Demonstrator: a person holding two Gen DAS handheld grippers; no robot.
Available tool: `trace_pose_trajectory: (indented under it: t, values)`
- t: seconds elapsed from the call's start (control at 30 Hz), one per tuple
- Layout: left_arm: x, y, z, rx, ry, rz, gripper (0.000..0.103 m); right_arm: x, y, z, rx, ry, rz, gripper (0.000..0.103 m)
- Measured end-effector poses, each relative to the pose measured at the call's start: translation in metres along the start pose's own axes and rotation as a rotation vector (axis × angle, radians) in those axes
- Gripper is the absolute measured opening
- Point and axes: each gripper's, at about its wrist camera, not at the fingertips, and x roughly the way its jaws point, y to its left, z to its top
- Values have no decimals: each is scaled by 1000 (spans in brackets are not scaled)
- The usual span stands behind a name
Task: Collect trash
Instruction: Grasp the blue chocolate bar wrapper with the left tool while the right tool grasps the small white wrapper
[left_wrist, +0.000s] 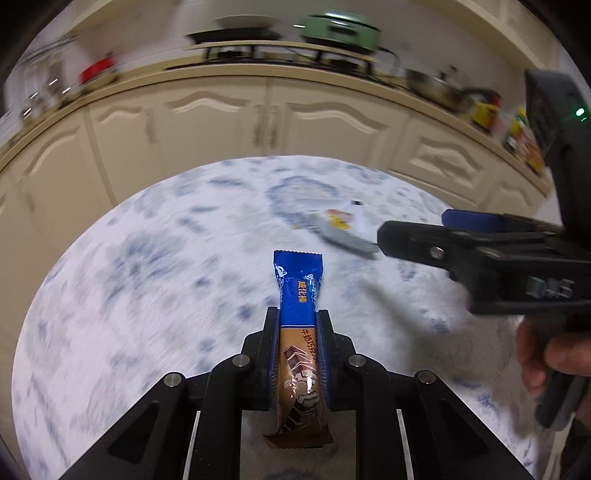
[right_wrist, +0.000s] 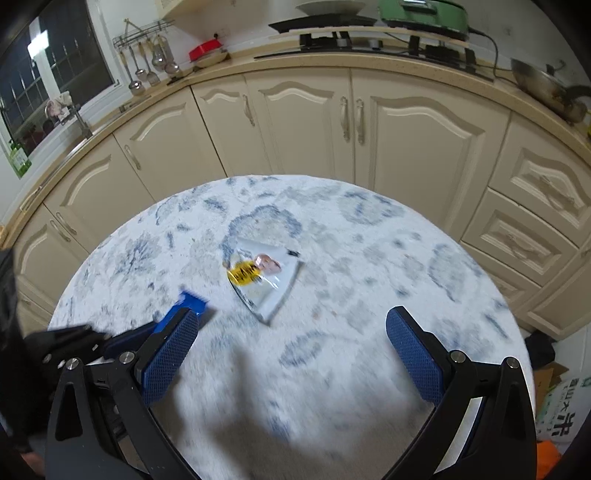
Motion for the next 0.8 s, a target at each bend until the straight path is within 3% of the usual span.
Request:
trace_pose_trajectory:
  t: [0.1,0.17,0.3,0.33,0.43,0.63,0.8]
  values:
    - [-13,18,-3,-94,-27,72,15,19,12,7,-28,23,18,94]
    - [-21,29,-6,-155,-42,96,15,32,15,10,-24,41,41,78]
    - [-35,36,-13,-217,-57,112,15,44,30,8,-122,18,-39,66]
    - [-36,36,-15,-222,-58,115,15,45,31,6,-144,4,-58,55]
    - [-41,35,-18,-241,-57,115,15,41,23,5,-132,-5,-20,44]
    - [-66,32,-27,-261,-85,117,15,18,11,-8,-95,-2,47,34]
    - [-75,19,-34,-253,-86,111,15,1,7,-31,-98,25,65,34]
